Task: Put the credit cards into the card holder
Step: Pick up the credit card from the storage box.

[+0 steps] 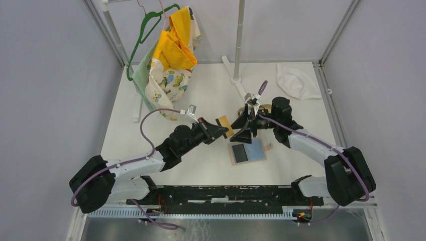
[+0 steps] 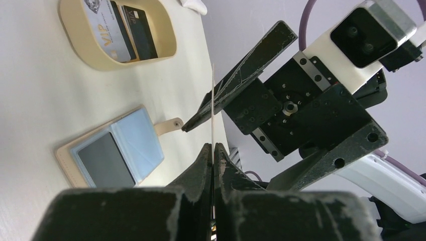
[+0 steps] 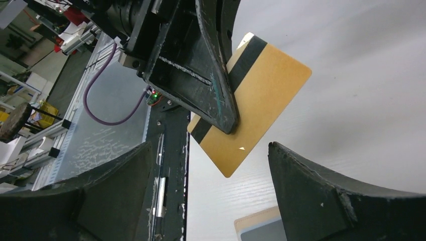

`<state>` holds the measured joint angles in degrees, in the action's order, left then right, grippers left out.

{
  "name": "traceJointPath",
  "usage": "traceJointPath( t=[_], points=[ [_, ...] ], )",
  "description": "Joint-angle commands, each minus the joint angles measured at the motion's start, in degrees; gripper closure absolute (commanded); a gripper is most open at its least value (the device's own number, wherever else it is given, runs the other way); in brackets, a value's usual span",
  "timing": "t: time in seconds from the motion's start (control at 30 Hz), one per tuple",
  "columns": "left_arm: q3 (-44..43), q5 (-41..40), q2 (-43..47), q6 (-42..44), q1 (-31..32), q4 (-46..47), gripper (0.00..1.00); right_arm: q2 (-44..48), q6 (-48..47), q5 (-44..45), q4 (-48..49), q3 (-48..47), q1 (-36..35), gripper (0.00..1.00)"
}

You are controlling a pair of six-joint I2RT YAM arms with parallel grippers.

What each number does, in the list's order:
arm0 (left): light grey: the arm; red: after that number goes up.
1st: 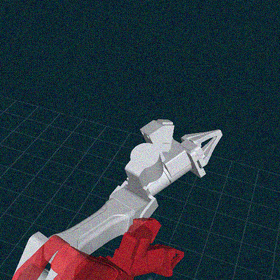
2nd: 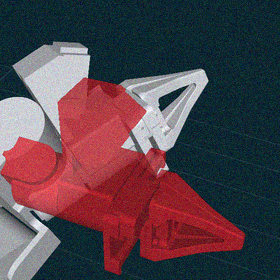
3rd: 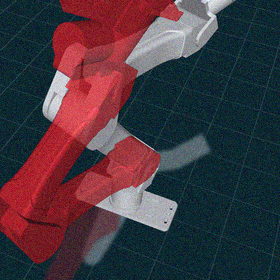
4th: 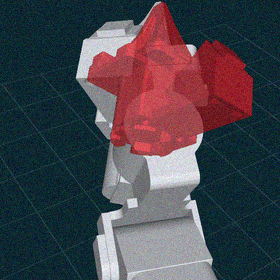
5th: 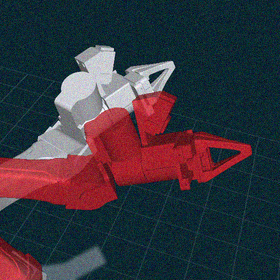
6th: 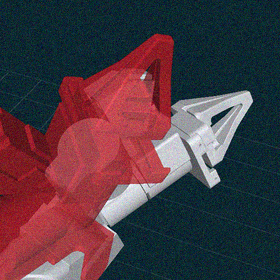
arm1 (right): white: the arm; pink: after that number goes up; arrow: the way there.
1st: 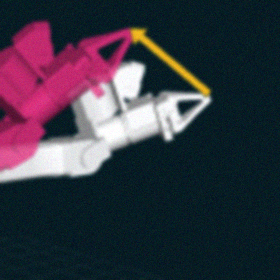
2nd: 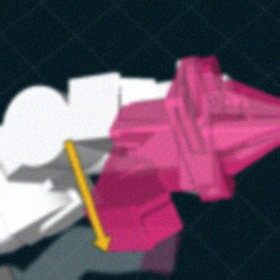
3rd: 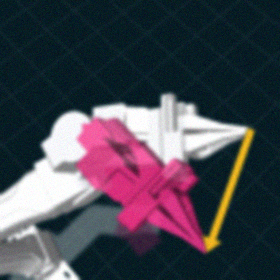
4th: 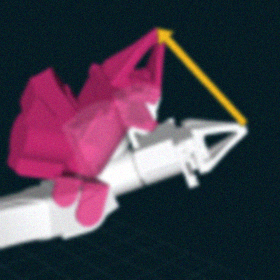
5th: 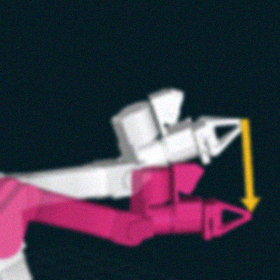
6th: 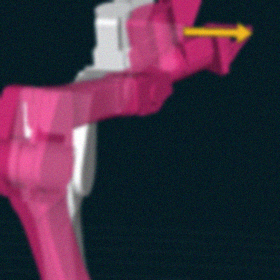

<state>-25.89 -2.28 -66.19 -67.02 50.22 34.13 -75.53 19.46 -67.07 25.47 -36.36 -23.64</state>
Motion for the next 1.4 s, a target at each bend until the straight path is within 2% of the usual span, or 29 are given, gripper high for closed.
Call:
traceJointPath(
  t=[0.0,0.17,0.3,0.37,0.47,0.53,0.57,0.63,0.67,0.73,0.83,0.93,1.2,1.27,1.37],
  points=[
    [-2.75,1.83,-1.17,1.54,-0.22,5.14,0.98,0.23,4.35,-0.35,5.64,0.57,-0.66,0.13],
    [-3.0,3.66,-2.6,1.81,-0.27,7.29,0.98,-1.15,4.46,0.3,5.46,0.68,-1.52,0.36],
    [-2.96,3.62,-2.62,2.55,-0.21,7.54,0.98,-1.26,4.13,0.16,5.15,0.49,-1.87,0.49],
    [-2.87,3.52,-2.39,2.85,-0.21,7.45,0.98,-1.25,3.95,0.26,4.87,0.24,-1.93,0.61],
    [-2.81,3.65,-1.94,3.42,-0.26,7.22,0.98,-1.27,3.26,0.64,3.91,-0.02,-1.88,0.85],
    [-2.74,3.61,-1.36,4.04,-0.22,6.19,0.98,-1.35,3.12,0.5,3.79,-0.11,-1.86,0.96],
    [-2.75,3.61,-0.9,4.63,-0.21,5.68,0.91,-1.31,3.1,0.3,3.8,-0.12,-1.89,0.98],
    [-3.09,3.77,0.43,6.34,-0.2,3.53,0.57,-1.21,2.74,0.08,3.79,-0.12,-1.86,1.0],
    [-3.37,3.71,1.27,7.46,-0.29,1.83,0.48,-1.25,2.65,-0.28,3.87,-0.12,-1.91,1.0],
    [-4.17,3.76,3.3,11.21,-0.32,-1.9,0.33,-1.15,2.66,-1.09,4.2,-0.12,-1.86,1.0],
    [-4.85,5.14,6.69,17.93,-0.57,-5.65,0.25,-0.94,3.18,-2.34,5.42,0.11,-1.93,1.0],
    [-4.27,7.63,10.02,22.76,-0.92,-6.87,0.28,-0.75,4.32,-3.9,7.65,0.56,-2.22,1.0],
    [-3.97,15.9,11.85,28.85,-2.57,-7.73,0.49,-0.49,4.12,-6.83,8.78,0.5,-3.82,1.0],
    [-4.15,16.96,11.53,29.34,-2.77,-7.49,0.57,-0.59,3.98,-7.1,8.72,0.41,-4.0,1.0],
    [-4.32,18.13,11.39,29.54,-2.91,-7.02,0.77,-0.75,3.51,-7.29,8.5,0.41,-4.11,1.0]
  ],
)
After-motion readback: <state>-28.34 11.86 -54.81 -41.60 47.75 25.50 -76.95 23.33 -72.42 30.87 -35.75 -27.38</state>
